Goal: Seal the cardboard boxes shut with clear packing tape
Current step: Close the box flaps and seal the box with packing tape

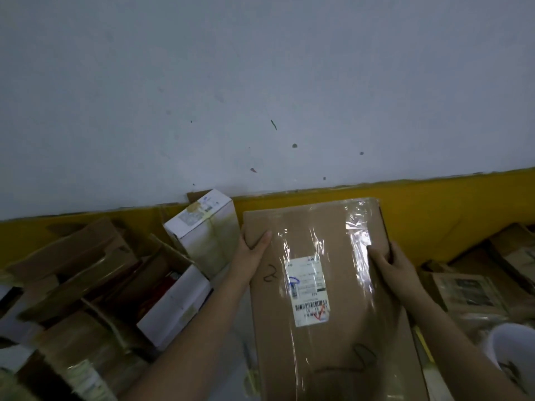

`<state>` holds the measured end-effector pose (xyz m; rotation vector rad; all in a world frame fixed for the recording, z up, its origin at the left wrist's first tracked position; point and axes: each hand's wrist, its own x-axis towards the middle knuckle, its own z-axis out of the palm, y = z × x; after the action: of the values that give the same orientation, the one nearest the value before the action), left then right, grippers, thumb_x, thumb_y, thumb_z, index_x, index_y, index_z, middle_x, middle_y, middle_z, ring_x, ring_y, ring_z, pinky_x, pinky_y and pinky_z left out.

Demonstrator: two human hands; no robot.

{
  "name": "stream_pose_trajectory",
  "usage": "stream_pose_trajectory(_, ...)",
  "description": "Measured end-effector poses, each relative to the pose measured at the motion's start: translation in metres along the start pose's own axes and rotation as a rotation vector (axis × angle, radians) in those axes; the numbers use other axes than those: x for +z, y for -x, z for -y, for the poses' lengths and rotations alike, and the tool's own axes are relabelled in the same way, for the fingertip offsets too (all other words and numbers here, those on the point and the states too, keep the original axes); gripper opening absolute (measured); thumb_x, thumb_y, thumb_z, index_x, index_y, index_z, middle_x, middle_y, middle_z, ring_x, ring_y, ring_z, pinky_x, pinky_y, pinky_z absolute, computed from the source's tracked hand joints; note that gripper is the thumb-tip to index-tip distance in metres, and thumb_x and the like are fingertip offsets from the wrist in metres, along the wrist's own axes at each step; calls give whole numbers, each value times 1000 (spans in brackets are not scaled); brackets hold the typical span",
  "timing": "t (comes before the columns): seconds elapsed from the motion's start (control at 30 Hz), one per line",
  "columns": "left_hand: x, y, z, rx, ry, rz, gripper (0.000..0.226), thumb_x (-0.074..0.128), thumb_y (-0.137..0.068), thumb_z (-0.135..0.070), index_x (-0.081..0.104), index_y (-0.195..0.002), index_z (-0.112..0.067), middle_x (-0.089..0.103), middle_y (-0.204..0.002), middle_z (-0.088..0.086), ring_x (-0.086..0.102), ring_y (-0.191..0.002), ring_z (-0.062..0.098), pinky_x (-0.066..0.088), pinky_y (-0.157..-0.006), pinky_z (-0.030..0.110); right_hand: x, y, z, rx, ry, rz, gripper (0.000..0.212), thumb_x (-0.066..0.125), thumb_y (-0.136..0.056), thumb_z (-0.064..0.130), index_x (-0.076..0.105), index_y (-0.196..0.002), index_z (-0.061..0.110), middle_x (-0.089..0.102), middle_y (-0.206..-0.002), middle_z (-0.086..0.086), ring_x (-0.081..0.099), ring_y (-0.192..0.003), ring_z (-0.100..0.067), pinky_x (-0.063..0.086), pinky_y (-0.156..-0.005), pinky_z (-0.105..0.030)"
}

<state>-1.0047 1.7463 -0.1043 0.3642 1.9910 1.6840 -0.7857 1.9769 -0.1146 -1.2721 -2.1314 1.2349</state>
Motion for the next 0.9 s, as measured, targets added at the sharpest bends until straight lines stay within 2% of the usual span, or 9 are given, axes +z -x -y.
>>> stream_pose_trajectory(0.1, 0, -5, 34, -108, -100, 55, 67, 78, -82, -47, 49, -138, -25, 66, -128, -2, 68, -98, 7, 57, -74, 22, 18, 1, -28, 110, 56, 29, 40, 59, -93, 50, 56, -102, 11, 60, -84, -6, 61, -92, -35, 46, -79, -42)
stream_pose_trajectory(0.17, 2, -2, 63, -205, -175, 122, 72, 82, -82, -41, 45, -141, -24, 62, -137, 3, 65, -109, 14, 59, -89, 33, 26, 6, -48, 175, 121, 109, 50, 56, -93, 54, 55, -122, 12, 65, -103, -11, 61, -99, -36, 45, -81, -40)
stream_pose_trajectory(0.23, 5, 4, 88, -286, -274, 162, 83, 81, -83, -39, 35, -150, -20, 56, -144, 5, 61, -121, 21, 54, -99, 35, 32, 8, -64, 218, 184, 186, 67, 53, -94, 57, 39, -147, 17, 61, -126, -12, 59, -102, -32, 45, -83, -38)
stream_pose_trajectory(0.3, 8, 11, 104, -351, -324, 123, 88, 74, -88, -45, 26, -155, -17, 53, -146, 6, 58, -125, 25, 51, -96, 29, 36, 7, -69, 207, 220, 226, 69, 52, -96, 54, 34, -149, 13, 61, -117, -12, 54, -87, -25, 44, -75, -35)
stream_pose_trajectory(0.37, 11, 14, 114, -371, -313, 82, 91, 69, -89, -53, 19, -158, -19, 52, -147, 7, 58, -125, 27, 50, -95, 31, 40, 1, -66, 178, 250, 234, 66, 50, -97, 51, 36, -144, 6, 56, -97, -7, 51, -74, -19, 42, -68, -34)
stream_pose_trajectory(0.53, 1, -6, 119, -356, -232, 13, 91, 67, -88, -59, 22, -159, -25, 53, -146, 6, 58, -123, 28, 51, -102, 40, 60, -19, -54, 163, 268, 241, 63, 46, -99, 50, 38, -135, -1, 56, -82, -3, 56, -68, -23, 52, -65, -39)
stream_pose_trajectory(0.6, -7, -16, 115, -342, -229, -45, 88, 66, -88, -59, 25, -158, -25, 54, -145, 6, 58, -123, 29, 50, -105, 47, 75, -28, -45, 150, 266, 245, 61, 46, -99, 52, 40, -131, 0, 62, -87, -8, 60, -70, -27, 54, -64, -41)
stream_pose_trajectory(0.7, -20, -30, 108, -301, -241, -125, 75, 63, -94, -51, 33, -156, -20, 55, -144, 9, 56, -125, 31, 47, -105, 45, 100, -40, -32, 116, 259, 242, 62, 44, -99, 53, 40, -131, 0, 64, -91, -16, 61, -66, -29, 43, -49, -33)
stream_pose_trajectory(0.9, -35, -45, 95, -311, -344, -51, 71, 58, -97, -51, 31, -155, -21, 53, -144, 7, 53, -129, 31, 43, -101, 38, 119, -56, -26, 107, 339, 199, 68, 36, -98, 62, 41, -132, 2, 65, -96, -20, 60, -74, -33, 37, -51, -33)
